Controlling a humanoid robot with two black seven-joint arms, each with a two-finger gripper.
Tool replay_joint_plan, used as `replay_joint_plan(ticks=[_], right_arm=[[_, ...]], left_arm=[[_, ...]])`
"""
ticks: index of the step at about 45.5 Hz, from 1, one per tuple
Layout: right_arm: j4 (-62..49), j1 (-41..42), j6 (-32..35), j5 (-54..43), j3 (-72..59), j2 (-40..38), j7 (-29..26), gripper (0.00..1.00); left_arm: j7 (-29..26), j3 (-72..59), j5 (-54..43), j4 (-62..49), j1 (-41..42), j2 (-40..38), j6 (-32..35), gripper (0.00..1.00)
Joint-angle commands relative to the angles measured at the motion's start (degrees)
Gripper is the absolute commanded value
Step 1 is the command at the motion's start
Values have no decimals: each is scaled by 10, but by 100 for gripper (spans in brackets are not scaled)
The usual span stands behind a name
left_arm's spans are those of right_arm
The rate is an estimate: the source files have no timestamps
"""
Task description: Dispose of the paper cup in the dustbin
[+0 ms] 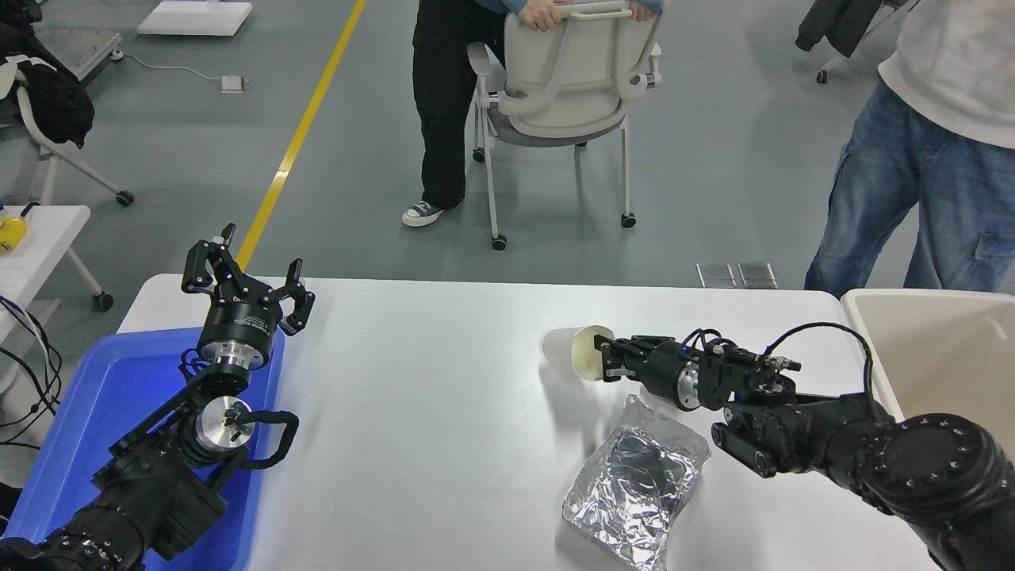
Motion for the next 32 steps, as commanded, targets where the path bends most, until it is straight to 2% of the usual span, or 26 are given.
replay_joint_plan(ticks=[1,8,21,32], right_arm=[[57,25,2,16,11,0,9,0],[137,66,9,71,11,-17,8,0],[345,183,35,145,15,-184,0,0],[465,269,95,168,38,-332,-11,0]], left_arm=[[0,0,0,0,0,0,0,100],[0,0,0,0,0,0,0,100],[0,0,0,0,0,0,0,100],[0,0,0,0,0,0,0,100]])
